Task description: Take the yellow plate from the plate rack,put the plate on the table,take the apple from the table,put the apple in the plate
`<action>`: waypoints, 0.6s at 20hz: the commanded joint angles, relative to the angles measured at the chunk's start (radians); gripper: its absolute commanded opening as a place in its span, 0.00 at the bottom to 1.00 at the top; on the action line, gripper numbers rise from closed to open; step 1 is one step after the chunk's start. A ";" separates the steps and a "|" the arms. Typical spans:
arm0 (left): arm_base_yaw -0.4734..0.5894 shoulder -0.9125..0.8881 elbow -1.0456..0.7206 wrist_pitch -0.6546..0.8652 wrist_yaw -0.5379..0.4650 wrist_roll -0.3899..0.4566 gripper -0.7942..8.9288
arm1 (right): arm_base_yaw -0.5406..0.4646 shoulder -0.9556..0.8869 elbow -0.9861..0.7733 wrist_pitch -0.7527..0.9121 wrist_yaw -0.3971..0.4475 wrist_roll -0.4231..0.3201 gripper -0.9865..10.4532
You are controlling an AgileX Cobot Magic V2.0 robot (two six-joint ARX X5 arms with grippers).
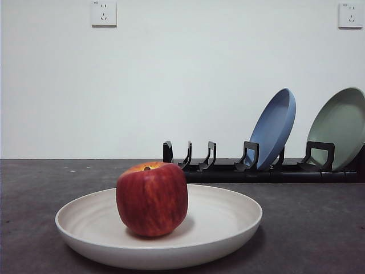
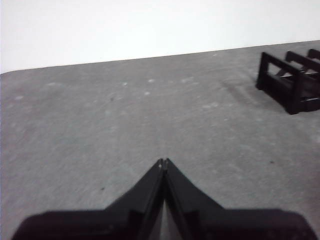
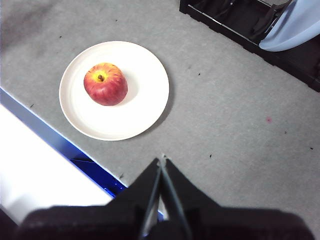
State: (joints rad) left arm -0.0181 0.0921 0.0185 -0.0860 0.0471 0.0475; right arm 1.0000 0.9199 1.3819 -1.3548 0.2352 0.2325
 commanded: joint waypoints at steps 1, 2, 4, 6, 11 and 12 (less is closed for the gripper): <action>0.013 -0.024 -0.011 -0.070 0.005 -0.007 0.08 | 0.001 0.001 0.005 -0.019 0.001 0.008 0.09; 0.014 -0.040 -0.011 -0.088 0.002 -0.012 0.08 | 0.001 0.001 0.005 -0.019 0.001 0.008 0.09; 0.014 -0.082 -0.011 -0.088 0.004 -0.020 0.08 | 0.001 0.001 0.005 -0.019 0.001 0.008 0.09; 0.014 -0.088 -0.011 -0.078 0.005 -0.021 0.08 | 0.001 0.001 0.005 -0.019 0.002 0.008 0.09; 0.014 -0.077 -0.011 -0.078 0.006 -0.020 0.08 | 0.001 0.001 0.005 -0.019 0.006 0.008 0.09; 0.014 -0.073 -0.011 -0.078 0.006 -0.020 0.08 | 0.001 0.001 0.005 -0.019 0.008 0.008 0.09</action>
State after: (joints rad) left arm -0.0074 0.0196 0.0185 -0.1673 0.0479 0.0330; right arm 1.0000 0.9199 1.3819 -1.3548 0.2379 0.2325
